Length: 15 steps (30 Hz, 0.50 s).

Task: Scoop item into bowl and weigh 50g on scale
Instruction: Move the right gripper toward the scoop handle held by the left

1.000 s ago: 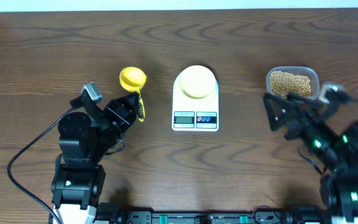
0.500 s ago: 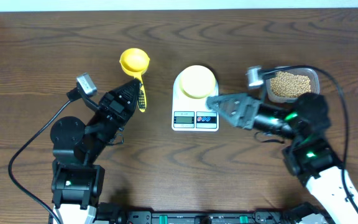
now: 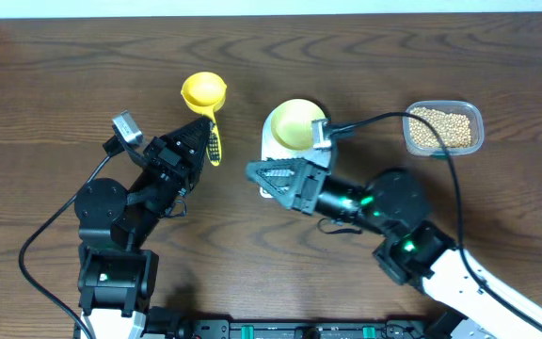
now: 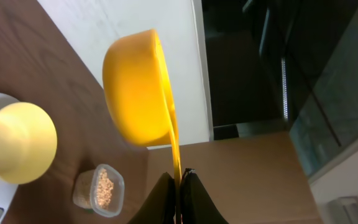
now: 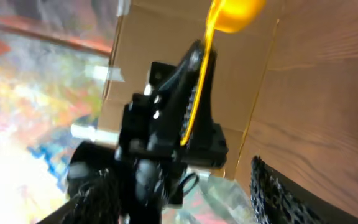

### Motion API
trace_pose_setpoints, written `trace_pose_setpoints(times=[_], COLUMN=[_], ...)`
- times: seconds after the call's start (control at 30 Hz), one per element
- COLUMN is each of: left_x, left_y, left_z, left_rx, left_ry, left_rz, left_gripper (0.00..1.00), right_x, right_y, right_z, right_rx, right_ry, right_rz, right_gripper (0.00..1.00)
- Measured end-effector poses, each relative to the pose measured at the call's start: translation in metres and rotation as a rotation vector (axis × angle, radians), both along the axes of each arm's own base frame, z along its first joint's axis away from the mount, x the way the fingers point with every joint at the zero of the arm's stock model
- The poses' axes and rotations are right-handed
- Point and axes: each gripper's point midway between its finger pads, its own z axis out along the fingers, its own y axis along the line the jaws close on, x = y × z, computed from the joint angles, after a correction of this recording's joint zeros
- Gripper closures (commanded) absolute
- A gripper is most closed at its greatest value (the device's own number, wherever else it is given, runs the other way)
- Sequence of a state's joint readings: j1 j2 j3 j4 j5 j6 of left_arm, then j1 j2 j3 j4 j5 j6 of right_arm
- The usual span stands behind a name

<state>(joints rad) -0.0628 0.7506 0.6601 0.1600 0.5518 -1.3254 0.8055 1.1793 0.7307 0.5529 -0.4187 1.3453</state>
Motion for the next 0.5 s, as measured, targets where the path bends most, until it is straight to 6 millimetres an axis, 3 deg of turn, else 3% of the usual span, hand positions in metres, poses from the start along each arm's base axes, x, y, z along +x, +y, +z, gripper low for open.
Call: trace_pose_setpoints(times=[0.2, 0.5], left_x=[0.0, 0.0], left_y=[-0.001, -0.001], left_z=[0.0, 0.0], left_rx=[-0.025, -0.033], left_ry=[0.015, 0.02], left_rz=[-0.003, -0.004], left_gripper=[0.93, 0.93], right_x=[0.007, 0.025], right_y=[0.02, 0.031], right_z=[-0.002, -0.011], right_rx=[0.057, 0.112], right_ry=[-0.005, 0.014], right_rz=[-0.041, -0.086], right_gripper=[0.47, 0.51])
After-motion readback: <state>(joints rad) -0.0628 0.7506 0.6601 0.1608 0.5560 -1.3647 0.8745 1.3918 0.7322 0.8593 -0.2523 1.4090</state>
